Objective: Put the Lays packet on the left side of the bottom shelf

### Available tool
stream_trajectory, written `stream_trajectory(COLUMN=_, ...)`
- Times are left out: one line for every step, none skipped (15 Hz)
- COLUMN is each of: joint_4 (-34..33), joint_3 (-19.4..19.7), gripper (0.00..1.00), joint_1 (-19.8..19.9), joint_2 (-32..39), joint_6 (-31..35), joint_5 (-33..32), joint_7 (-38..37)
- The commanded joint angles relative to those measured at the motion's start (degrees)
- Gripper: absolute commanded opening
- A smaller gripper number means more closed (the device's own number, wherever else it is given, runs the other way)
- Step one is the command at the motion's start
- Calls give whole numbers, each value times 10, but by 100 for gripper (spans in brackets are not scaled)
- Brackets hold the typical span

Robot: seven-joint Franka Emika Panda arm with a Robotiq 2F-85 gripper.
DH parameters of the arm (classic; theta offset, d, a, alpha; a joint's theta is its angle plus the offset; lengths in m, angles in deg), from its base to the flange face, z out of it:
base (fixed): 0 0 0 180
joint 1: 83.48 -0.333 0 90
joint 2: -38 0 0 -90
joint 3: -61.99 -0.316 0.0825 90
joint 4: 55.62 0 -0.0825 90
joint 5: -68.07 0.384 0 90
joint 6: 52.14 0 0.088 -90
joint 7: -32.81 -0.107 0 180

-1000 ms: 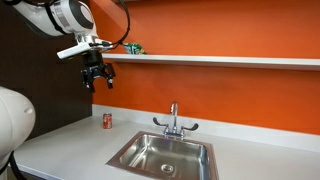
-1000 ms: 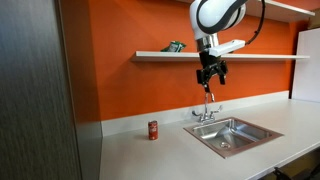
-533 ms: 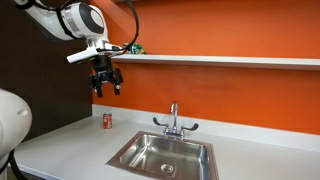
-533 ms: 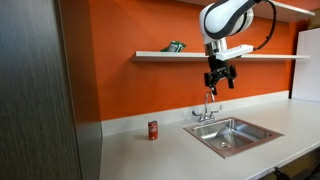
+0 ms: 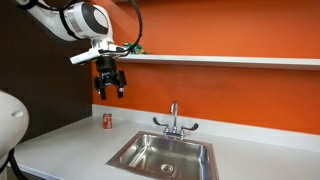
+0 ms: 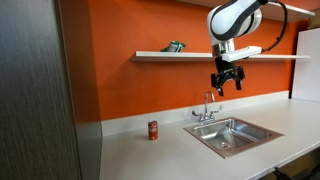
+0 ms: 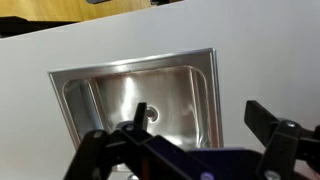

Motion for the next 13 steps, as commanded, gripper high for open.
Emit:
stream_trajectory(joint_4=2, joint_3=-10, gripper=100, joint_1=12, joint_2=-4, joint_6=0, joint_5=7, joint_7=3)
stream_trajectory(joint_4=4, joint_3=-10, gripper=100, joint_1=13, joint_2=-8, joint_6=0, joint_5=7, joint_7=2)
stream_trajectory(joint_4=6, joint_3=-10, gripper=100, joint_1=13, joint_2=-11, joint_6=0, joint_5=8, joint_7=1)
stream_trajectory(joint_4=7, joint_3=-10, gripper=100, joint_1=13, joint_2=-13, joint_6=0, joint_5=8, joint_7=0)
stream_trajectory(joint_4=8, joint_3=-10, gripper=100, joint_1=13, joint_2=-14, joint_6=0, joint_5=8, joint_7=0)
stream_trajectory(joint_4=9, joint_3=-10, gripper=100, joint_1=13, joint_2=-15, joint_6=0, joint_5=8, joint_7=0)
stream_trajectory(joint_4=9, joint_3=-10, gripper=100, joint_1=13, joint_2=-15, joint_6=0, joint_5=8, joint_7=0)
stream_trajectory(joint_4=9, joint_3=-10, gripper=100, joint_1=13, joint_2=-15, joint_6=0, joint_5=8, joint_7=0)
stream_trajectory(joint_4=9, joint_3=-10, gripper=100, joint_1=13, joint_2=-15, joint_6=0, joint_5=8, joint_7=0)
stream_trajectory(joint_4=9, joint_3=-10, gripper=100, joint_1=13, joint_2=-15, joint_6=0, joint_5=8, joint_7=0)
stream_trajectory(joint_4=9, joint_3=-10, gripper=100, joint_1=13, joint_2=-15, joint_6=0, joint_5=8, joint_7=0)
stream_trajectory(joint_4=10, joint_3=-10, gripper=100, joint_1=13, joint_2=-15, joint_6=0, joint_5=8, joint_7=0)
stream_trajectory(joint_4=10, joint_3=-10, gripper=100, joint_1=13, joint_2=-15, joint_6=0, joint_5=8, joint_7=0)
